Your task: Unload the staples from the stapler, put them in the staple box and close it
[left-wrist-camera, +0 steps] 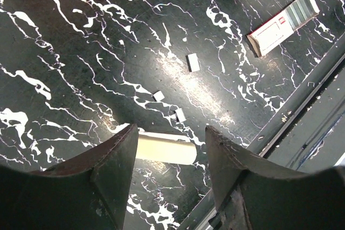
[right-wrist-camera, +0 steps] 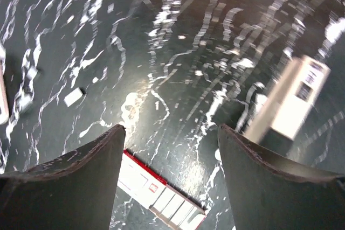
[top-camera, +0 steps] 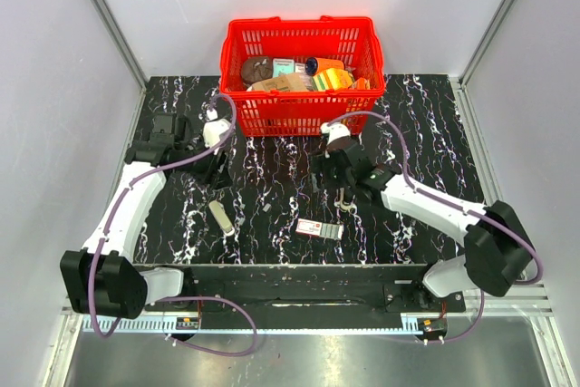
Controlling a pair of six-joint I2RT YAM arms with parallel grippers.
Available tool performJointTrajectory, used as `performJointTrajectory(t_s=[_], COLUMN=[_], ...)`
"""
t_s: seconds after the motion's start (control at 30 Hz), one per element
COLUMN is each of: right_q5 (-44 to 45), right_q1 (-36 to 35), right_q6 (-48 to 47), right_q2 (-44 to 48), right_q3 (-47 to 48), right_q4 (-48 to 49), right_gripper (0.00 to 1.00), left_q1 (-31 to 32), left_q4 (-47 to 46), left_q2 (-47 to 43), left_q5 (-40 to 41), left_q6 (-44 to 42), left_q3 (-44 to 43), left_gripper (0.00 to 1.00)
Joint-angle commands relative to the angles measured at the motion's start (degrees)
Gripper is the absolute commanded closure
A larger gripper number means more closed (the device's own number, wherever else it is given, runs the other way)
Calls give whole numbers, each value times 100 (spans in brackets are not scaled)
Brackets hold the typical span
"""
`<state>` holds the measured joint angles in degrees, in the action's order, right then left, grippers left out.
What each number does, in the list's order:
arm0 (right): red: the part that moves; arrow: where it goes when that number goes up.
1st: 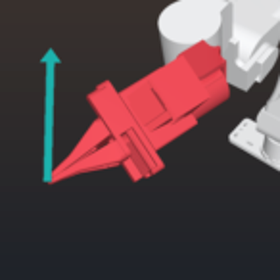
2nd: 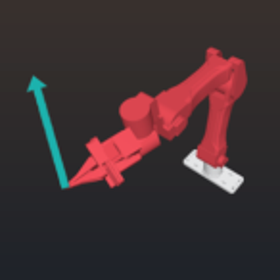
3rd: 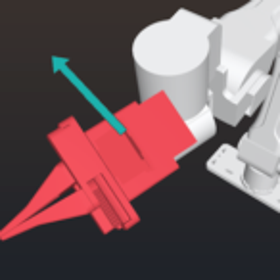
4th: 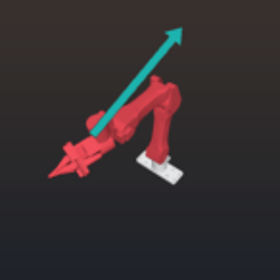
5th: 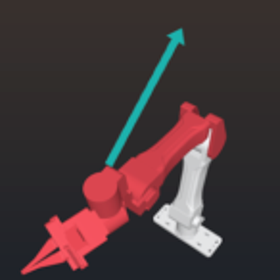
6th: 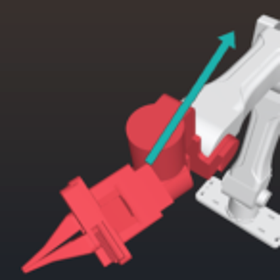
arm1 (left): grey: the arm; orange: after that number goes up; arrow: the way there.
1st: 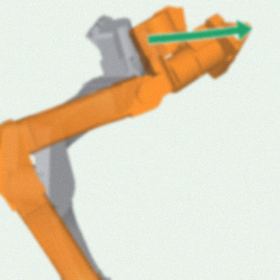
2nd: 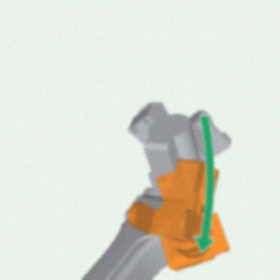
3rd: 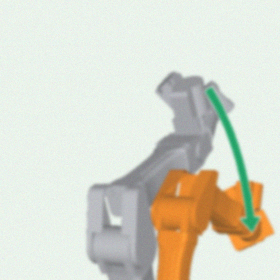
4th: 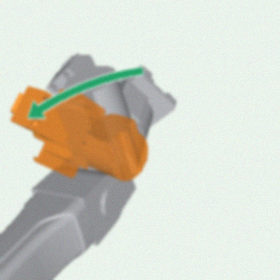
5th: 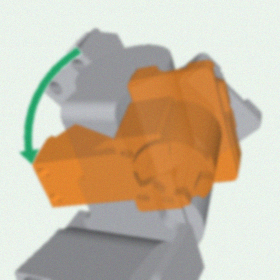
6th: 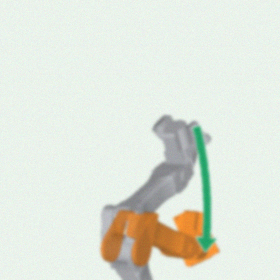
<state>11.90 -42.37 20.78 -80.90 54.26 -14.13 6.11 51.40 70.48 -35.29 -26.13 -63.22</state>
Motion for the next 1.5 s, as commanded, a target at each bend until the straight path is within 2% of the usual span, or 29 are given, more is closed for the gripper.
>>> performJointTrajectory(t_s=[0.0,0.2,0.33,0.67,0.97,1.47], right_q5=[-1734,-2033,-2183,-2307,-2271,-2192], right_q1=[-236,-710,-1062,-1151,-1151,-1142], right_q6=[-1881,-3455,-4124,-4696,-5039,-4943], right_q2=[-338,-1198,-1778,-2675,-3221,-3476], right_q3=[67,436,708,1016,1324,1684], right_q4=[963,1264,1290,1896,2002,1616], right_gripper=[24,22,20,21,22,41], left_q1=[-206,-558,-611,-883,-1024,-1086], left_q4=[-68,81,99,134,169,169], left_q2=[-254,-228,-175,-192,-192,-113], left_q5=[-22,-118,-206,-303,-312,-444], left_q6=[-76,-182,-156,-147,-208,-217], left_q3=[11,-67,-146,-190,-173,-156], left_gripper=[42,42,42,41,41,41])
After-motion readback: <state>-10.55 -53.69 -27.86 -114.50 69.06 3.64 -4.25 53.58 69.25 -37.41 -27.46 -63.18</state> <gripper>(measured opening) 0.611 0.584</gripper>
